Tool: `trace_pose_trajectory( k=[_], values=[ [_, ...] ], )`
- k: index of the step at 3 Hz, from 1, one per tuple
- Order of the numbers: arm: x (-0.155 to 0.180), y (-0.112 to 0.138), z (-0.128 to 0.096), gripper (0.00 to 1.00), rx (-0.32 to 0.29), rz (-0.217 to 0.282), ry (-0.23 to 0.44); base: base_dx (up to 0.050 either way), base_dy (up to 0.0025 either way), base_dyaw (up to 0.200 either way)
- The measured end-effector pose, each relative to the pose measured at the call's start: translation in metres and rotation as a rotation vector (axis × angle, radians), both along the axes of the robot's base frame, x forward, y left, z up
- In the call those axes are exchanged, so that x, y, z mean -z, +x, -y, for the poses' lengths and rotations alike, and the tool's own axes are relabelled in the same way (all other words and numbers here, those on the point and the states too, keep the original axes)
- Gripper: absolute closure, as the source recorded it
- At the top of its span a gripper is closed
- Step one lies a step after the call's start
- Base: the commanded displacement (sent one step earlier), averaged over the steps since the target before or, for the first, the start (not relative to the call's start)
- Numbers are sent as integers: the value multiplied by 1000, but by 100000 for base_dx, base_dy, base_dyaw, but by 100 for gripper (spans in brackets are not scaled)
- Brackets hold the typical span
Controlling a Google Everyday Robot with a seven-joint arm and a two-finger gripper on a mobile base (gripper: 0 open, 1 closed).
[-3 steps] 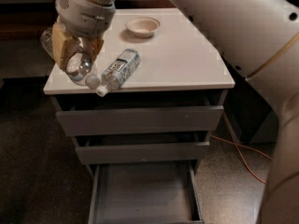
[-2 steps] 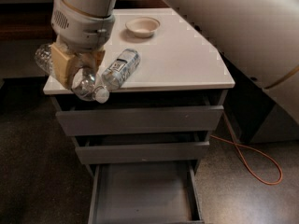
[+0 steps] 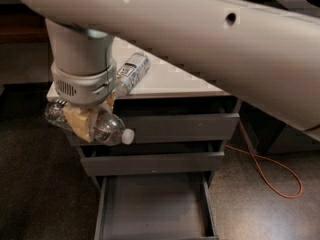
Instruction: Place water bottle into bottom drawer
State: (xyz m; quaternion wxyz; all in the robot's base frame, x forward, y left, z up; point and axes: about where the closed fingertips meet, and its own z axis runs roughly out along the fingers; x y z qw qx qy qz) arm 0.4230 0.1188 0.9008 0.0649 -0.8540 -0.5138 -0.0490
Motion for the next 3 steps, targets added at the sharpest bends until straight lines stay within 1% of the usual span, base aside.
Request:
trace_pose_trajectory(
  k=[1, 2, 3],
  values=[
    [21, -6, 7, 100, -72, 37, -48, 0, 0, 0],
    [22, -7, 8, 100, -74, 37, -51, 0, 0, 0],
    [29, -9, 10, 100, -63, 50, -61, 0, 0, 0]
  ],
)
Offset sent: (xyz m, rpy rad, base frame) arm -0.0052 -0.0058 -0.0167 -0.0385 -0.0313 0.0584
